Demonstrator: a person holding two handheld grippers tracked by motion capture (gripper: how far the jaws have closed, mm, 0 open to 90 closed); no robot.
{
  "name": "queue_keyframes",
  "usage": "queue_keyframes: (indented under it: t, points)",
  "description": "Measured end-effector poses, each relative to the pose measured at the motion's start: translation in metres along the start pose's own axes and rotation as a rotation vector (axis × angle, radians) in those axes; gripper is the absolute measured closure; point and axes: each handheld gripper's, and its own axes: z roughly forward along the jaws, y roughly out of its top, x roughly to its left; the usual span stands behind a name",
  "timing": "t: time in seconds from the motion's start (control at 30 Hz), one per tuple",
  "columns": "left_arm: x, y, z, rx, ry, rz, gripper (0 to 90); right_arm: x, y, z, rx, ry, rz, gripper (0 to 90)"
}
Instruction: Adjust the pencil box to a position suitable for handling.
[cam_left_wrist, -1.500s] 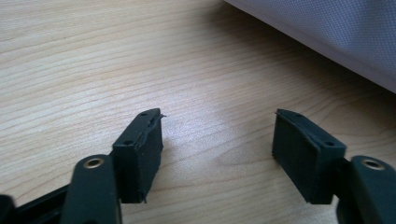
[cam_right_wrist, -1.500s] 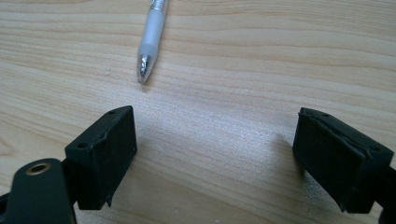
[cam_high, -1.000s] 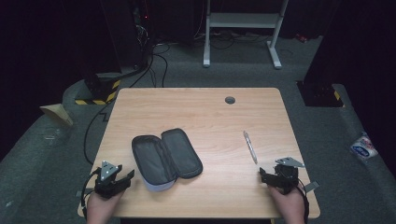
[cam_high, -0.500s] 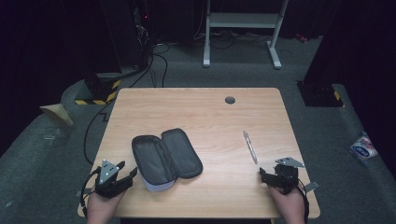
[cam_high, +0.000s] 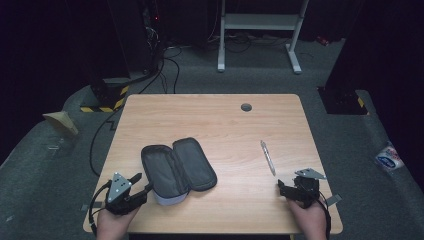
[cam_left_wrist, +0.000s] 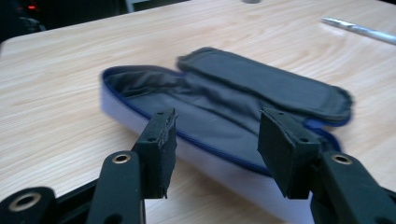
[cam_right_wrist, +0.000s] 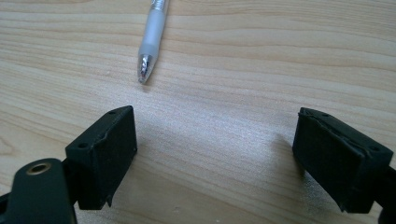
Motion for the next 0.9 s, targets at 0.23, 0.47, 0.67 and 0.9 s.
queue_keyframes:
  t: [0.23,0.47,0.67,0.9]
  points:
    - [-0.02,0.004,0.003,0.012,-0.062,0.049,47.1,0.0,0.0,0.0,0.001,0.002,0.002,13.3]
    - [-0.037,0.005,0.008,0.031,-0.121,0.092,48.8,0.0,0.0,0.0,0.0,0.001,-0.002,13.3]
    - [-0.045,0.002,0.015,0.073,-0.164,0.108,51.3,0.0,0.0,0.0,0.001,0.001,0.001,13.4]
    - [-0.047,0.0,0.018,0.101,-0.2,0.122,58.6,0.0,0.0,0.0,0.0,0.001,-0.003,13.5]
